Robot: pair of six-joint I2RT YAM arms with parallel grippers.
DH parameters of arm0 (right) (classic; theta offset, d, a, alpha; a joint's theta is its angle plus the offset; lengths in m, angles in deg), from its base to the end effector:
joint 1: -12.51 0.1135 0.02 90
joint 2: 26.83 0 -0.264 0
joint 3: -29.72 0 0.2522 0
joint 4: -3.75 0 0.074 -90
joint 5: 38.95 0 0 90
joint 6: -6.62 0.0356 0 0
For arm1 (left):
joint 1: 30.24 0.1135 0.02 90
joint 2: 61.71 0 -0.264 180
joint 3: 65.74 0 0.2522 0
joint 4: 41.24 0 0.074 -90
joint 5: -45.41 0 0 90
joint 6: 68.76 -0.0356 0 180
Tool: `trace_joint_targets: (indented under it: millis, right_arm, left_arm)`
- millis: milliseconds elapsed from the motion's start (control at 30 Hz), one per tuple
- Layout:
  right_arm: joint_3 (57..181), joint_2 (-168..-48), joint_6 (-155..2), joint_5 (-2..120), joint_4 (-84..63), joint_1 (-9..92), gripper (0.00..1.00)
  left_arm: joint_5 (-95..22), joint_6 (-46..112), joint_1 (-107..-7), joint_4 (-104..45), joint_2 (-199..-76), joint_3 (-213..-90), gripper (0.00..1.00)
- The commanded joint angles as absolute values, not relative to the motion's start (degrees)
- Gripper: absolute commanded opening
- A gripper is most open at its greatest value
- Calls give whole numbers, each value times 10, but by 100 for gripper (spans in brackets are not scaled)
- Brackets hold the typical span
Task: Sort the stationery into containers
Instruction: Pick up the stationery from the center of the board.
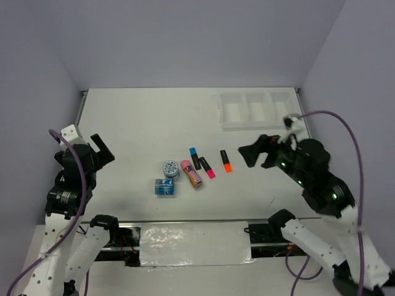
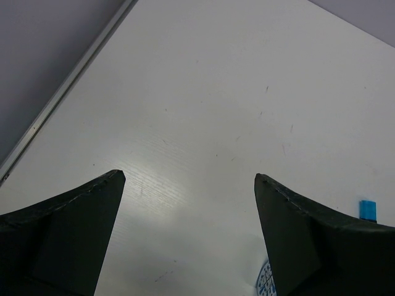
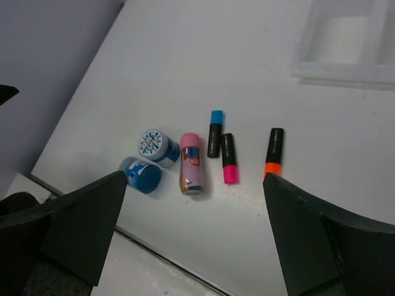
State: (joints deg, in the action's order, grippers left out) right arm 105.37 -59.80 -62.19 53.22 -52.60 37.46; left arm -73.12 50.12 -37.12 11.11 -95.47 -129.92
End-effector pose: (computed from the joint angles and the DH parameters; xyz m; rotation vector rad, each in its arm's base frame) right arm 0.0814 0.0394 0.4022 -0.0883 1.8490 0.6023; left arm 0.1169 0.0030 0.3486 -0.6750 1.7821 0.0650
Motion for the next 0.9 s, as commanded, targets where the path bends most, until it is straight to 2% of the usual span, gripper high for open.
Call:
trace_joint_targets:
  millis: [0,67,167,300,467,700,867]
  right_arm:
    - [1032,-721,-572,518,-424,532,100]
    - [1072,-826,-561,406,-431,612,100]
    - [1137,-972,-530,337,-431,712,100]
    - [1251,-1127,-497,260,-445,757,100]
    - [1370,-1303,-485,228,-495,767,100]
    - [1462,-1413,-480,206,-544,763,100]
    - [1420,-1409,-477,240,-500,754,100]
  left_arm:
    - [-749,506,-365,95,-962,-1315,99]
    - [-757,509,-362,98,-962,-1315,99]
    - [-780,518,-360,109,-963,-1317,99]
    - [-783,523,-360,114,-964,-1319,99]
    - [-774,520,-360,109,-962,-1317,99]
    - [-764,516,-361,107,-965,-1316,99]
    - [-756,513,-361,103,-969,-1316,99]
